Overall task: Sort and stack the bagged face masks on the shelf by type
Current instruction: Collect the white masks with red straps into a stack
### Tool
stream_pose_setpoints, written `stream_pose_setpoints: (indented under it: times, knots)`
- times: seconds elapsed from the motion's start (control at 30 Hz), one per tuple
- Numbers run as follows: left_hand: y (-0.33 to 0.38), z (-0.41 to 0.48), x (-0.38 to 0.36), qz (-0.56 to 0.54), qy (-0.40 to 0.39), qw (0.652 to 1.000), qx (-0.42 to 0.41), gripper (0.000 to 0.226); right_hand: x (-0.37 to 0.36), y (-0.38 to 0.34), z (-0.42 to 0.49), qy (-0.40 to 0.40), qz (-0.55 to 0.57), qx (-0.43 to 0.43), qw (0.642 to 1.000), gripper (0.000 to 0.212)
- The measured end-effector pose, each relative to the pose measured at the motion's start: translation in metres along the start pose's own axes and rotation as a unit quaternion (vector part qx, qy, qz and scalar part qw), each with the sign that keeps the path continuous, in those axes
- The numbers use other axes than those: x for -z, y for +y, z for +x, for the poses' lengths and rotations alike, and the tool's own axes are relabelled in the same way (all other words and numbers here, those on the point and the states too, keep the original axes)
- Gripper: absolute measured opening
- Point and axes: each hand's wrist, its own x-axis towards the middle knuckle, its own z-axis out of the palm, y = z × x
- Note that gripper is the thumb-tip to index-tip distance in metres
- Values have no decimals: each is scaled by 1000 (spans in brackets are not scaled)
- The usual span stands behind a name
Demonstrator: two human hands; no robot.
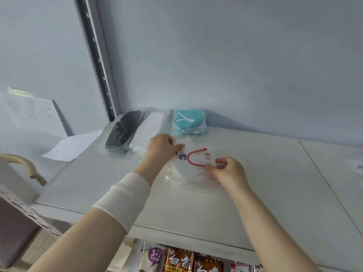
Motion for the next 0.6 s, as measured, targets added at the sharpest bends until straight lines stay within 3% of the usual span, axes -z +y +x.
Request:
stream_pose_setpoints:
  times: [0.33,0.5,0.6]
  knots:
    - [-1,0,1,189,-16,979,-78,47,-8,-9,-2,11,-185,-21,982,47]
    - [17,-5,14,200,120,944,-236,42,14,-18,4,27,-230,3,973,69]
    - [41,-4,4,168,92,923,-335,34,39,-22,17,72,-300,51,950,61]
